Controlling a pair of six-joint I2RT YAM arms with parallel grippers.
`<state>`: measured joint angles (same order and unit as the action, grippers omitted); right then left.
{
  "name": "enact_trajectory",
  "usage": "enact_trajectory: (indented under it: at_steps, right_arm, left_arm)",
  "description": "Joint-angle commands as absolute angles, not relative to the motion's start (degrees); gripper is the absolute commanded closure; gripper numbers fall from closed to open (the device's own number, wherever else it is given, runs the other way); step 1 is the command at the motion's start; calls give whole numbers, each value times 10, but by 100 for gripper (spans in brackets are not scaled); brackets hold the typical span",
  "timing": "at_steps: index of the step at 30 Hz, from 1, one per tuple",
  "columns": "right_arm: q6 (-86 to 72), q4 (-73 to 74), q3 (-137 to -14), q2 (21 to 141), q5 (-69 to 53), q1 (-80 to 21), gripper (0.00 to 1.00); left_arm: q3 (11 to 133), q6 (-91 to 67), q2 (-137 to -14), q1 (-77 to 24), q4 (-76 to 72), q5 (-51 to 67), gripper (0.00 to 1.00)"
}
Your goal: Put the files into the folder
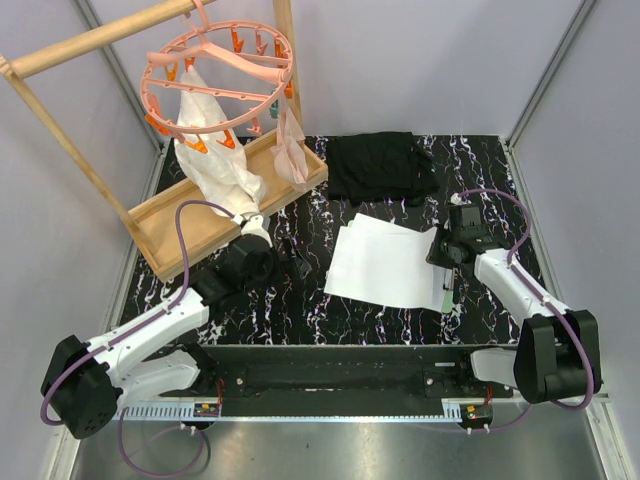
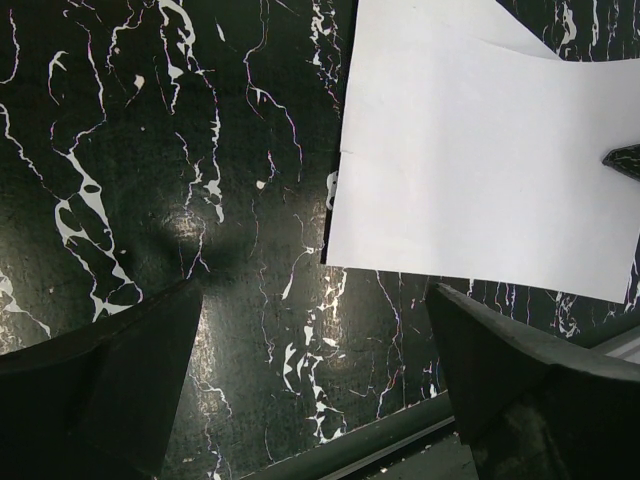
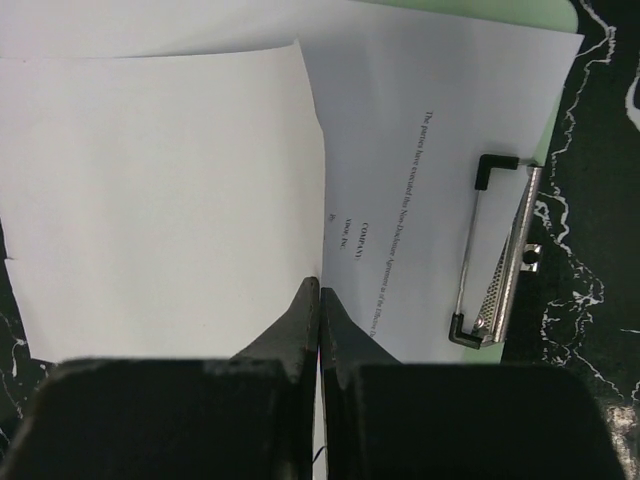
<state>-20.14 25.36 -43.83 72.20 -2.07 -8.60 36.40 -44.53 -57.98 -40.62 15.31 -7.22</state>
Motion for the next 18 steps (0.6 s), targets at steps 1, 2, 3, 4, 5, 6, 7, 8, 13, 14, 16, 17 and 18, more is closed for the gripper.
enact_trajectory:
  at_steps: [1,2,3,4,5,6,7,8,13,14,16,17,18]
  right_arm:
    - [-202,251,-457,730,13,-74,100]
    - [-206,250,-458,732,18,-72,100]
    - [-207,249,-459,736,18,-69,100]
    - [-205,246,-461,738,16,-68,100]
    - [-204,245,-462,742,15,-67,100]
    - [-204,243,-464,748,13,-66,100]
    - [-201,242,-468,751,12,-66,100]
    - [-200,242,-469,755,12,-66,100]
    - [-190,238,-473,771,23,-61,100]
    - [-189,237,-474,773,24,-58,100]
    - [-186,235,-475,778,25,-55,100]
    - [-185,234,-475,782,26,-51,100]
    - [-185,235,-475,783,27,-48,100]
  left_arm:
    - [373,-433,-575,-409,122,-63,1]
    - [373,-433,-576,-409,122,-62,1]
    - [373,-432,-577,-409,121,-61,1]
    - [374,-432,-577,-408,121,-60,1]
    - [374,-432,-577,-408,121,-60,1]
    - [373,-432,-577,-409,120,-60,1]
    - [372,-431,-577,-408,120,-59,1]
    - [372,-430,-577,-409,120,-60,1]
    - [369,-429,-578,-409,118,-59,1]
    - [369,-429,-580,-409,118,-58,1]
    - [370,-428,-582,-409,117,-56,1]
    - [370,-427,-584,-409,116,-56,1]
    - [371,-427,-584,-409,116,-55,1]
